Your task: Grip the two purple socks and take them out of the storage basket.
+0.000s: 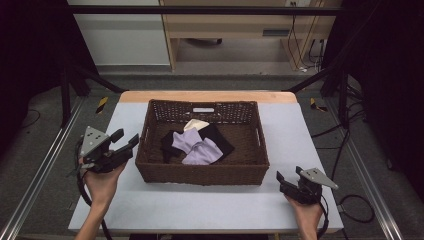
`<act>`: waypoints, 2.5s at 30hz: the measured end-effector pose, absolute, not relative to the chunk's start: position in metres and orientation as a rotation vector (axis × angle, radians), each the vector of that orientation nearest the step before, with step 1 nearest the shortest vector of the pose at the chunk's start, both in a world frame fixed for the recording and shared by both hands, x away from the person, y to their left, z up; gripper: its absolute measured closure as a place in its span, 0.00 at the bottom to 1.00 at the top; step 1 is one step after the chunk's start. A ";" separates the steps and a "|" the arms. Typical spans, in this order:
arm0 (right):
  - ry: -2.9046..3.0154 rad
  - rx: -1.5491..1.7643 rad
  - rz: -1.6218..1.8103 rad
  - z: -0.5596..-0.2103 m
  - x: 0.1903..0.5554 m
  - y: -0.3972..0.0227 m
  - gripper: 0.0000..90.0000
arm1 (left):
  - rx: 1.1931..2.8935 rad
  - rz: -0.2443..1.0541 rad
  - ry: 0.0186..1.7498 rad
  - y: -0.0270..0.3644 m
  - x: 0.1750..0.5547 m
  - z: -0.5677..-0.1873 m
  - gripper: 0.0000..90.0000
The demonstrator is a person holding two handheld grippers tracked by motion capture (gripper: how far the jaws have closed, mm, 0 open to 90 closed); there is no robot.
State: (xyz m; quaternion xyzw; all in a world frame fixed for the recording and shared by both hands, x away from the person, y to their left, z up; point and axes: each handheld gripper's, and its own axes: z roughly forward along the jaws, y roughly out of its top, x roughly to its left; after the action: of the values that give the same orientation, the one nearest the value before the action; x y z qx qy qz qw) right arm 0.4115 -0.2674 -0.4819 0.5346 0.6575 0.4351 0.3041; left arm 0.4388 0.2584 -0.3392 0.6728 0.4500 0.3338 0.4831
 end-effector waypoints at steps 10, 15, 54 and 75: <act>1.733 1.411 1.134 -0.483 0.411 -0.267 0.27 | 1.663 0.786 1.059 0.226 0.464 -0.330 0.48; 1.738 1.411 1.132 -0.483 0.411 -0.266 0.27 | 1.681 0.787 1.054 0.210 0.480 -0.327 0.49; 1.761 1.392 1.097 -0.484 0.413 -0.262 0.26 | 2.052 0.561 1.131 0.142 0.575 -0.398 0.48; 1.760 1.388 1.097 -0.484 0.412 -0.262 0.26 | 2.346 0.383 1.198 0.126 0.586 -0.425 0.41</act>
State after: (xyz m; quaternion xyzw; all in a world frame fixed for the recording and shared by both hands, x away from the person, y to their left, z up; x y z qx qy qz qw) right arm 0.4118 -0.2624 -0.4840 0.5275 0.6688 0.4167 0.3175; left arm 0.5863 0.1262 -0.4245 0.8562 0.4370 0.1397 0.2375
